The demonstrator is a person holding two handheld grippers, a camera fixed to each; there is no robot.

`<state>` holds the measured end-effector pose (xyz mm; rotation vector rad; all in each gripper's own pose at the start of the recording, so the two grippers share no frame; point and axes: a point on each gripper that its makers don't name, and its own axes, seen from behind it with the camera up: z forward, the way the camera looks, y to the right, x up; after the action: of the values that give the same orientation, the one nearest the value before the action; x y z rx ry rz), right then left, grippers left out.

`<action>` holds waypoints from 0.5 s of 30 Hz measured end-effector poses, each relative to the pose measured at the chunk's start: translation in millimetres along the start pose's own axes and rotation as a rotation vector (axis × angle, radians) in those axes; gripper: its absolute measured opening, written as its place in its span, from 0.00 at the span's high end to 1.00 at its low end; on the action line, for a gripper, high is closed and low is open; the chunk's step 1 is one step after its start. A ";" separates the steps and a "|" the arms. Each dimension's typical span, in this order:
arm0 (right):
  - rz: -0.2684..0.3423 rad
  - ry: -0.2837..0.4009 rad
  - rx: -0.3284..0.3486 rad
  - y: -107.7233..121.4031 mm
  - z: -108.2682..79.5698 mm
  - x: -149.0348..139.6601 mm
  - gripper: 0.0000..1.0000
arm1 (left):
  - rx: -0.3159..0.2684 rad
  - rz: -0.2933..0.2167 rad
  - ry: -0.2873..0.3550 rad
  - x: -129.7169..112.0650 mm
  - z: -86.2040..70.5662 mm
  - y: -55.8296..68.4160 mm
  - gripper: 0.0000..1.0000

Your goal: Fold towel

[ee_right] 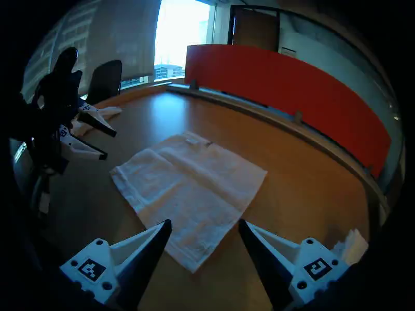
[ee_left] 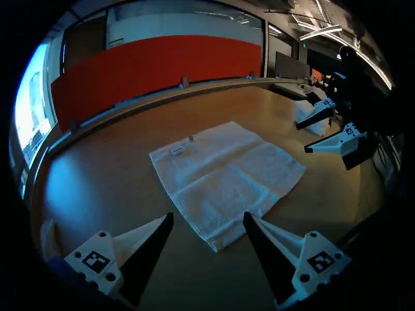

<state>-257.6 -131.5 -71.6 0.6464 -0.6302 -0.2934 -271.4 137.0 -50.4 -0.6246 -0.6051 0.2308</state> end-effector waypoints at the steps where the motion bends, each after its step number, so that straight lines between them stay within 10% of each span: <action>1: -0.002 -0.009 0.004 -1.1 1.8 -4.4 0.00 | -0.004 -0.001 -0.008 -3.0 1.9 0.7 0.00; 15: -0.023 -0.128 0.070 -16.5 19.2 -53.1 0.02 | -0.043 0.000 -0.132 -44.0 23.9 10.6 0.00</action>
<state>-312.0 -129.7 -94.3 0.7065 -0.7581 -0.3372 -321.3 140.2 -61.6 -0.6539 -0.7389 0.2607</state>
